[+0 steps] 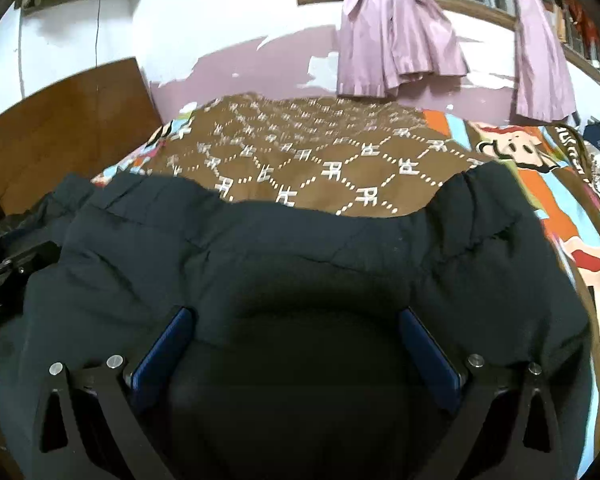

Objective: Fold large clothes

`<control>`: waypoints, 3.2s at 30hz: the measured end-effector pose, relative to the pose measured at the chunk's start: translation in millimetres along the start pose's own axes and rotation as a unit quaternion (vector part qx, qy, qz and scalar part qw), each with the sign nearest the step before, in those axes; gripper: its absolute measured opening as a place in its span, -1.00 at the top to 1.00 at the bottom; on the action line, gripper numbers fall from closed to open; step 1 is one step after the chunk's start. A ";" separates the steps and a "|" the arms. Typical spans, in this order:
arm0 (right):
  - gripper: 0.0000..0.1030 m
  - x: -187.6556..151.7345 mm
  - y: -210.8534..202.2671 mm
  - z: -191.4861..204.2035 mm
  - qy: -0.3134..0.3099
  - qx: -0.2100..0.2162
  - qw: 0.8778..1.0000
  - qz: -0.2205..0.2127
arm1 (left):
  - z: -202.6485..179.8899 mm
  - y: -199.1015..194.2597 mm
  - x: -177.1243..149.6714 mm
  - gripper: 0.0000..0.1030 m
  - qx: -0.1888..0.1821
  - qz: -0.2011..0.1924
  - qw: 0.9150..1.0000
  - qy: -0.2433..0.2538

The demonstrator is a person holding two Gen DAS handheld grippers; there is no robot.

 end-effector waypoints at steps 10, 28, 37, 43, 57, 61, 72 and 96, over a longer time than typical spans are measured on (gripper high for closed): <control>-1.00 13.1 -66.2 -44.2 0.048 -0.072 0.993 -0.082 | 49.9 -48.0 20.8 -0.98 0.014 -0.082 0.994 -0.070; -1.00 -32.2 -47.5 -97.2 0.096 -0.014 0.995 0.027 | 126.1 -29.0 -33.5 -0.98 -0.053 0.059 0.985 -0.156; -1.00 -61.6 -39.7 -129.9 0.197 0.089 0.976 0.026 | 133.3 -1.9 -58.6 -0.98 -0.124 0.109 0.966 -0.197; -1.00 -63.7 -40.6 -131.0 0.200 0.096 0.975 0.028 | 134.1 2.5 -65.2 -0.98 -0.148 0.119 0.959 -0.209; -1.00 -58.8 -40.0 -121.4 0.198 0.144 0.966 0.081 | 144.2 7.8 -63.9 -0.98 -0.203 0.140 0.942 -0.226; -1.00 -57.7 -40.7 -117.1 0.202 0.152 0.963 0.089 | 143.9 4.9 -60.7 -0.98 -0.221 0.145 0.938 -0.223; -0.13 -54.9 -50.5 -102.9 0.204 0.123 0.967 0.090 | 135.5 -1.3 -53.3 -0.88 -0.221 0.145 0.944 -0.197; 0.71 -5.6 -161.8 -126.1 0.155 0.034 0.987 -0.028 | 52.1 -47.3 20.7 0.51 -0.309 0.009 0.936 -0.167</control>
Point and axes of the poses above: each gripper's, at about its wrist camera, not at the fingertips, and y roughly the way its jaws point, z to its left, x to its top, the point moved 1 cm from there along y, roughly the way its jaws point, and after that the axes turned 4 degrees about x, right-handed, at the moved point
